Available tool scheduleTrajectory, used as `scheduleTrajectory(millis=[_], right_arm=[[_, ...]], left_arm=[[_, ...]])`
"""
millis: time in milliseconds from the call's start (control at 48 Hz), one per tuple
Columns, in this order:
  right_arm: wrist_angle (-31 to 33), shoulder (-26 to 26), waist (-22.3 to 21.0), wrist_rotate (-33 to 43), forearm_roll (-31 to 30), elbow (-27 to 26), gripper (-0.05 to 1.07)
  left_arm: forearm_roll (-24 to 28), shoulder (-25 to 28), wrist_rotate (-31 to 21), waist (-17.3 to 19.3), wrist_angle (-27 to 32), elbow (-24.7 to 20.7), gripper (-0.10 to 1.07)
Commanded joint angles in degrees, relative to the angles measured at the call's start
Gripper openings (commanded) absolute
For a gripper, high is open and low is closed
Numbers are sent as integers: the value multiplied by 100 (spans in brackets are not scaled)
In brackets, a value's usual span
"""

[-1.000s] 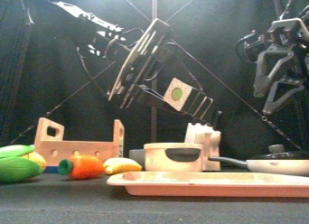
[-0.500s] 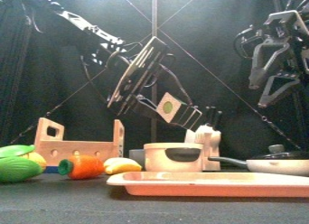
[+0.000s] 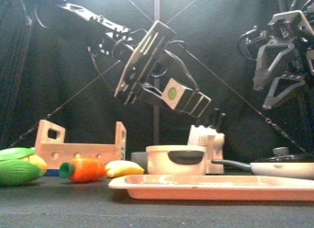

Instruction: Place green sushi roll in plate

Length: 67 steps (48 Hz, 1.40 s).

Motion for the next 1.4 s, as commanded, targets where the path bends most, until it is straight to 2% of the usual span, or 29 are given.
scheduleTrajectory(millis=[0, 125, 271, 458, 562, 667, 792, 875, 958, 1083, 1250, 1375], right_arm=[[-18, -44, -9, 9, 9, -141, 88], [-18, -35, -9, 18, 18, -141, 88], [-26, -35, -9, 9, 35, -141, 88], [-18, -26, 0, 18, 44, -176, 88], [-18, -18, 0, 18, 53, -193, 88], [-26, -18, -9, 9, 44, -193, 88], [-26, -18, -18, 0, 35, -193, 88], [-18, -18, -18, 0, 26, -193, 88], [-26, -18, -18, -9, 26, -185, 88], [-26, -18, -18, -9, 26, -185, 88], [-26, -9, -18, -9, 35, -158, 88], [-18, -62, -18, -18, 44, -132, 88]], left_arm=[[132, -97, 18, 105, 158, -352, 63], [158, -44, 0, 290, 624, -510, 63], [255, 18, -88, 325, 993, -624, 63], [844, -149, -466, 378, 1037, -782, 62], [1318, -176, -940, 439, 1389, -923, 61], [2180, -44, -1749, 431, 2039, -1125, 60], [3964, 158, -3410, 264, 3287, -1626, 58], [5273, 281, -4526, -105, 4166, -1978, 58], [5950, 404, -5177, -483, 4816, -2268, 58], [5915, 598, -5520, -844, 5370, -2628, 58], [5528, 1187, -5783, -1125, 5774, -3120, 58], [5528, 1652, -6003, -1318, 6311, -3533, 58]])
